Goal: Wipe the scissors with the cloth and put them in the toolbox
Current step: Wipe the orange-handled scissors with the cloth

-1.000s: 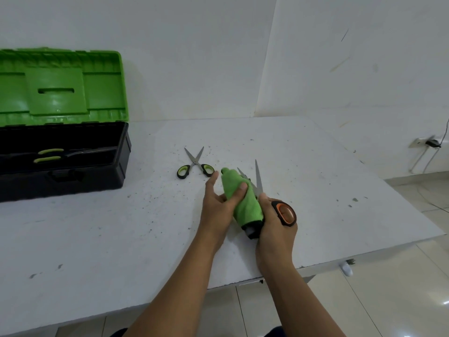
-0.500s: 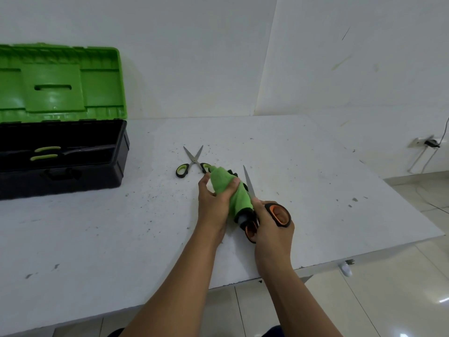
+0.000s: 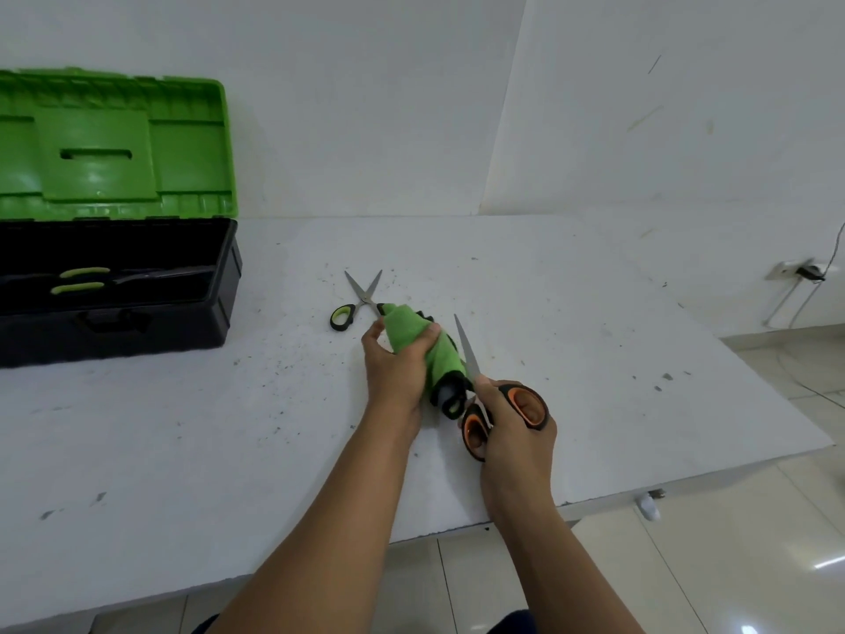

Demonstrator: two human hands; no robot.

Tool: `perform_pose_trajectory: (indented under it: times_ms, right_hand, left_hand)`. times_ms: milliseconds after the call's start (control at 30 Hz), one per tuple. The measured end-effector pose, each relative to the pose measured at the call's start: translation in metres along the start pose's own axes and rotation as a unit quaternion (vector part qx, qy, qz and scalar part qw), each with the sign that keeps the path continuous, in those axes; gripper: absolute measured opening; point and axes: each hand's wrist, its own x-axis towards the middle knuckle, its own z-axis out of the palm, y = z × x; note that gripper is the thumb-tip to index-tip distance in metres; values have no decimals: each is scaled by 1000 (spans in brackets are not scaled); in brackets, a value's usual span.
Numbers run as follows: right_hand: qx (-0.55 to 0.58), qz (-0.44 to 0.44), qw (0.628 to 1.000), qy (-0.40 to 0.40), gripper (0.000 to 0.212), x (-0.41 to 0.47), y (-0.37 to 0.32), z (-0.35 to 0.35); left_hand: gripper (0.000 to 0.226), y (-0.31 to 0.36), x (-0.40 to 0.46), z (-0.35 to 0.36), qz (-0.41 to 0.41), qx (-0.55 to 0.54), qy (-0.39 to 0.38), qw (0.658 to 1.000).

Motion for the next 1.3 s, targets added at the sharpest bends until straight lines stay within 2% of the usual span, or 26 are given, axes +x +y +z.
perform_pose_trajectory:
  times_ms: [100, 200, 333, 467, 600, 667, 767, 933, 1000, 1100, 1233, 1300]
  right_hand:
    - [19, 20, 999, 37, 29, -1, -4, -5]
    - [-37, -7, 998, 41, 31, 10, -19, -12]
    - [-31, 7, 999, -17, 30, 27, -37, -16]
    - [-56, 2, 997, -50, 29, 30, -37, -19]
    - [-46, -26, 998, -40, 21, 28, -33, -15]
    - [-48, -30, 998, -32, 22, 28, -32, -11]
    - [-64, -48, 997, -23, 33, 27, -29, -7]
    - [-73, -92, 993, -32, 34, 24, -24, -3]
    - [-43, -85, 995, -26, 26, 27, -24, -5]
    - [-17, -71, 997, -14, 18, 31, -24, -9]
    - [29, -44, 999, 13, 17, 38, -26, -14]
    - [20, -43, 999, 7, 22, 39, -26, -17]
  left_hand:
    - [71, 11, 12, -8, 14, -44, 44, 998]
    - [77, 10, 5, -18, 13, -47, 16, 999]
    - [69, 4, -7, -28, 21, -51, -18, 998]
    - [79, 4, -12, -28, 38, 3, -72, 997]
    - [91, 5, -15, -31, 45, 38, -116, 992]
    - [88, 6, -18, -31, 48, 79, -153, 984]
    - [71, 4, -22, -31, 52, 147, -202, 967]
    - [78, 0, -24, -29, 68, 216, -253, 941]
    - [78, 1, -21, -30, 65, 182, -226, 955]
    - [77, 4, -13, -32, 41, 67, -170, 982]
    - [58, 9, -10, -32, 16, -31, -184, 982]
    - [59, 11, -11, -32, -3, -45, -188, 981]
